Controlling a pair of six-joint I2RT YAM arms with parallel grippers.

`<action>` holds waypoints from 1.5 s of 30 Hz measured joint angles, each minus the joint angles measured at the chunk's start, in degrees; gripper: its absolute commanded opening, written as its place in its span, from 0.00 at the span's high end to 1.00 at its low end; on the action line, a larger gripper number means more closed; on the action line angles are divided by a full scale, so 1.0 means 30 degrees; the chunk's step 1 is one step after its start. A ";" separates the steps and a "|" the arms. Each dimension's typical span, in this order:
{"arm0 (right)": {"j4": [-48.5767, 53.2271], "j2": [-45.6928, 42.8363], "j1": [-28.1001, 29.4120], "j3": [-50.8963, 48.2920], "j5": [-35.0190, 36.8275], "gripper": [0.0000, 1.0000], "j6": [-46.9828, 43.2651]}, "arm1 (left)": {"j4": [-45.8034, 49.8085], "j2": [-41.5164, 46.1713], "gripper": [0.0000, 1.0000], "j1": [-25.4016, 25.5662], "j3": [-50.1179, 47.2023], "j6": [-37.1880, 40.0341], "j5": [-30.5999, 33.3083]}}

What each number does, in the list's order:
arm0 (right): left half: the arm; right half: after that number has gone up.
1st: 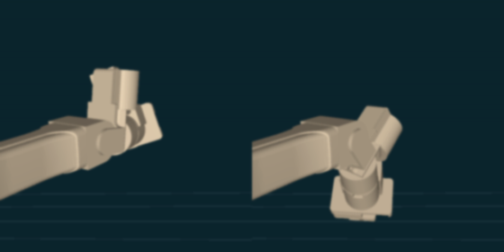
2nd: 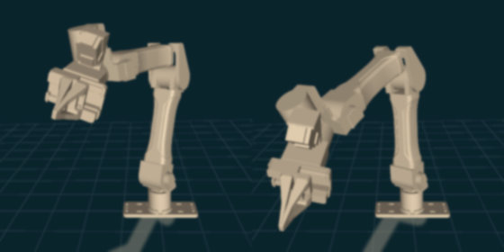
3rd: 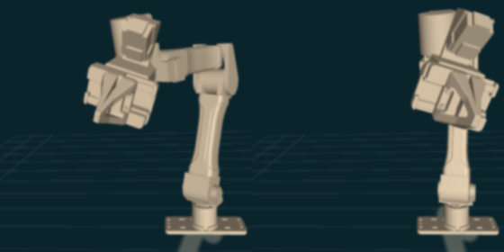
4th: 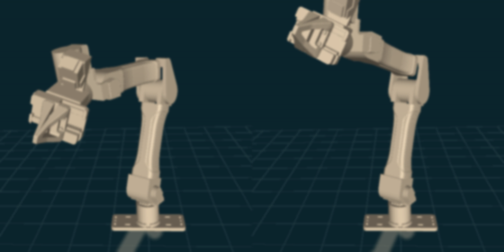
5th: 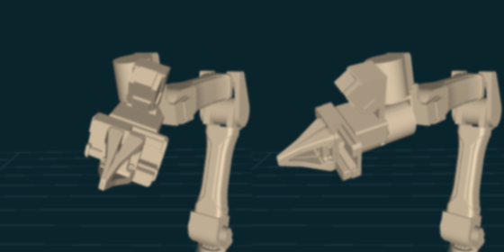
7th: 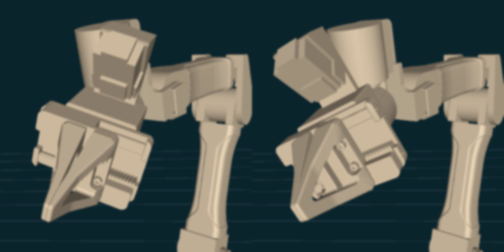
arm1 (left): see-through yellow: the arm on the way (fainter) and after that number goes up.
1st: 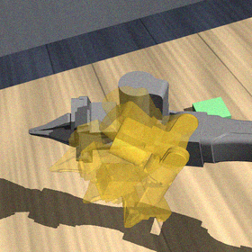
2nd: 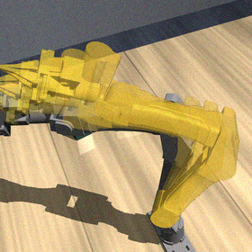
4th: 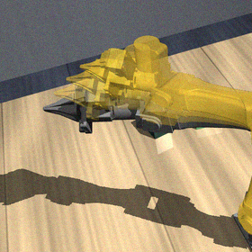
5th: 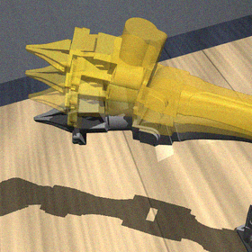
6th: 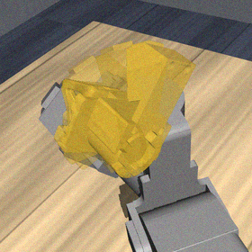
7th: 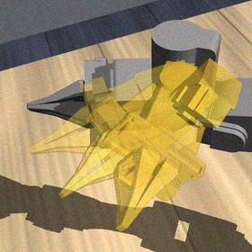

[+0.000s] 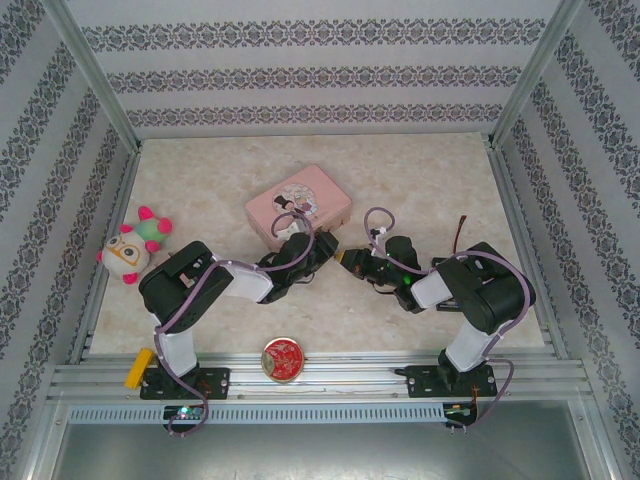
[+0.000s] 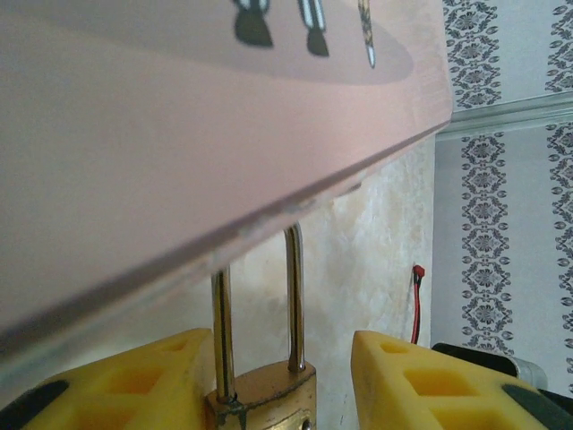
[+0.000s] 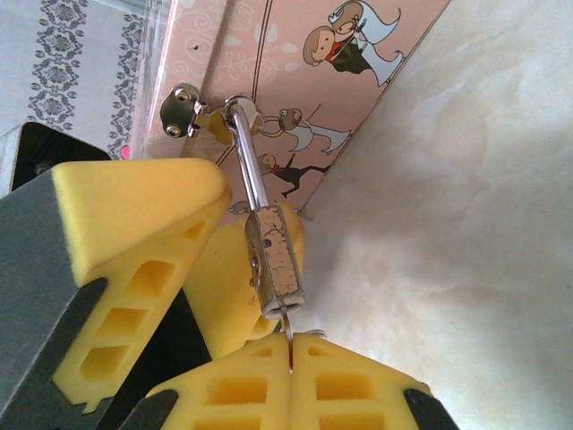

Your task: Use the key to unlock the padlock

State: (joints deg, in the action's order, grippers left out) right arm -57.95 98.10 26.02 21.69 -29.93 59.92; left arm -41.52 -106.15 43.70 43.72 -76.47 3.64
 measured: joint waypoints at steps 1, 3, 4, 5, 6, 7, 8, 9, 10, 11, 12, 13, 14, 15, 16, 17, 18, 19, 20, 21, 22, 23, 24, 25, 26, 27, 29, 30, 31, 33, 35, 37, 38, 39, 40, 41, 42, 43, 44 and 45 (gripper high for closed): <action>-0.0066 0.0007 0.0000 0.0007 -0.0015 0.98 0.0007 | -0.0051 0.0000 0.60 -0.0029 -0.0029 0.0029 0.0000; -0.0226 0.0058 0.0000 0.0044 -0.0015 0.98 0.0058 | -0.0138 0.0000 0.64 -0.0080 -0.0080 0.0066 0.0007; -0.0299 0.0080 0.0000 0.0095 -0.0022 0.98 0.0066 | -0.0219 0.0000 0.67 -0.0109 -0.0138 0.0138 0.0015; -0.0393 0.0102 -0.0007 0.0117 -0.0029 0.98 0.0073 | -0.0284 0.0000 0.70 -0.0117 -0.0189 0.0204 0.0058; -0.0423 0.0109 0.0000 0.0146 -0.0044 0.98 0.0080 | -0.0335 0.0000 0.72 -0.0117 -0.0233 0.0240 0.0095; -0.0459 0.0109 0.0000 0.0153 -0.0044 0.98 0.0087 | -0.0364 0.0000 0.74 -0.0117 -0.0255 0.0277 0.0168; -0.0474 0.0124 -0.0007 0.0153 -0.0044 0.98 0.0124 | -0.0364 0.0000 0.77 -0.0131 -0.0255 0.0335 0.0219; -0.0495 0.0160 -0.0007 0.0153 -0.0044 0.98 0.0138 | -0.0357 0.0000 0.79 -0.0138 -0.0255 0.0350 0.0248; -0.0503 0.0226 -0.0007 0.0175 -0.0036 0.98 0.0160 | -0.0357 0.0000 0.82 -0.0160 -0.0284 0.0415 0.0299; -0.0495 0.0284 -0.0015 0.0211 -0.0036 0.97 0.0226 | -0.0357 0.0000 0.84 -0.0197 -0.0291 0.0437 0.0299; -0.0503 0.0313 -0.0015 0.0233 -0.0022 0.97 0.0299 | -0.0357 0.0000 0.87 -0.0226 -0.0291 0.0488 0.0306; -0.0510 0.0321 -0.0015 0.0240 0.0029 0.97 0.0423 | -0.0357 0.0000 0.90 -0.0240 -0.0291 0.0503 0.0313; -0.0503 0.0321 -0.0015 0.0248 0.0095 0.96 0.0488 | -0.0357 0.0000 0.92 -0.0240 -0.0299 0.0554 0.0357; -0.0495 0.0328 -0.0015 0.0248 0.0117 0.96 0.0503 | -0.0357 0.0000 0.95 -0.0240 -0.0299 0.0568 0.0379; -0.0488 0.0335 -0.0015 0.0248 0.0146 0.96 0.0554 | -0.0357 0.0000 0.97 -0.0240 -0.0299 0.0663 0.0372; -0.0488 0.0342 -0.0015 0.0248 0.0160 0.96 0.0568 | -0.0357 0.0000 0.98 -0.0248 -0.0299 0.0714 0.0372; -0.0488 0.0342 -0.0015 0.0248 0.0160 0.95 0.0568 | -0.0357 0.0000 1.00 -0.0248 -0.0299 0.0758 0.0364; -0.0488 0.0342 -0.0015 0.0248 0.0160 0.95 0.0576 | -0.0350 0.0000 1.00 -0.0255 -0.0299 0.0816 0.0364; -0.0481 0.0342 -0.0015 0.0248 0.0168 0.95 0.0576 | -0.0342 0.0007 1.00 -0.0255 -0.0299 0.0852 0.0364; -0.0474 0.0342 -0.0015 0.0248 0.0168 0.95 0.0583 | -0.0335 0.0007 1.00 -0.0255 -0.0299 0.0867 0.0350; -0.0459 0.0342 -0.0015 0.0248 0.0175 0.94 0.0605 | -0.0328 0.0007 1.00 -0.0255 -0.0299 0.0896 0.0342; -0.0423 0.0342 -0.0015 0.0248 0.0182 0.93 0.0634 | -0.0321 0.0007 1.00 -0.0255 -0.0299 0.0911 0.0291; -0.0364 0.0342 -0.0015 0.0248 0.0189 0.91 0.0656 | -0.0313 0.0007 1.00 -0.0277 -0.0299 0.0911 0.0248; -0.0313 0.0342 -0.0015 0.0262 0.0219 0.88 0.0714 | -0.0262 0.0007 1.00 -0.0306 -0.0284 0.0918 0.0146; -0.0255 0.0342 -0.0015 0.0270 0.0233 0.86 0.0736 | -0.0189 0.0007 1.00 -0.0321 -0.0233 0.0925 0.0007; -0.0226 0.0342 -0.0015 0.0270 0.0240 0.85 0.0736 | -0.0087 0.0007 1.00 -0.0321 -0.0153 0.0940 -0.0095; -0.0168 0.0335 -0.0015 0.0270 0.0233 0.83 0.0758 | 0.0204 0.0015 1.00 -0.0321 -0.0022 0.0998 -0.0219; -0.0124 0.0313 -0.0015 0.0270 0.0233 0.83 0.0758 | 0.0335 0.0044 1.00 -0.0321 0.0015 0.0991 -0.0233; -0.0022 0.0240 -0.0015 0.0262 0.0233 0.83 0.0736 | 0.0546 0.0131 1.00 -0.0313 0.0044 0.0991 -0.0255; 0.0277 -0.0117 -0.0015 0.0160 0.0233 0.82 0.0619 | 0.1093 0.0386 1.00 -0.0291 0.0109 0.0984 -0.0291; 0.0794 -0.0976 -0.0022 -0.0131 0.0299 0.80 0.0372 | 0.1953 0.0809 1.00 -0.0211 0.0146 0.0984 -0.0226; 0.1515 -0.2171 -0.0022 -0.0350 0.0401 0.79 -0.0022 | 0.2747 0.1144 1.00 -0.0160 0.0146 0.0991 -0.0146; 0.2069 -0.2849 -0.0022 -0.0393 0.0525 0.79 -0.0284 | 0.3111 0.1333 1.00 -0.0095 0.0146 0.0991 -0.0095; 0.2681 -0.3534 -0.0022 -0.0408 0.0670 0.79 -0.0554 | 0.3446 0.1537 1.00 -0.0044 0.0146 0.0991 -0.0066; 0.3490 -0.4379 -0.0022 -0.0408 0.0860 0.78 -0.0940 | 0.3825 0.1770 1.00 0.0044 0.0146 0.0984 -0.0036; 0.4488 -0.5304 -0.0022 -0.0408 0.1129 0.78 -0.1435 | 0.4160 0.1967 1.00 0.0153 0.0146 0.0984 0.0007; 0.5370 -0.5989 -0.0022 -0.0401 0.1341 0.78 -0.1778 | 0.4430 0.2113 1.00 0.0233 0.0146 0.0984 0.0036; 0.6528 -0.6870 -0.0022 -0.0393 0.1632 0.78 -0.2295 | 0.4750 0.2273 1.00 0.0321 0.0146 0.0984 0.0080; 0.7803 -0.7788 -0.0015 -0.0379 0.1938 0.78 -0.2900 | 0.5049 0.2419 1.00 0.0430 0.0146 0.0984 0.0146; 0.8896 -0.8510 -0.0007 -0.0342 0.2280 0.77 -0.3359 | 0.5238 0.2521 1.00 0.0510 0.0138 0.0984 0.0175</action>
State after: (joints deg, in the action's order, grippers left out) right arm -31.27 72.58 26.00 20.67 -23.09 49.84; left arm -25.80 -98.59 45.23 44.14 -73.52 4.16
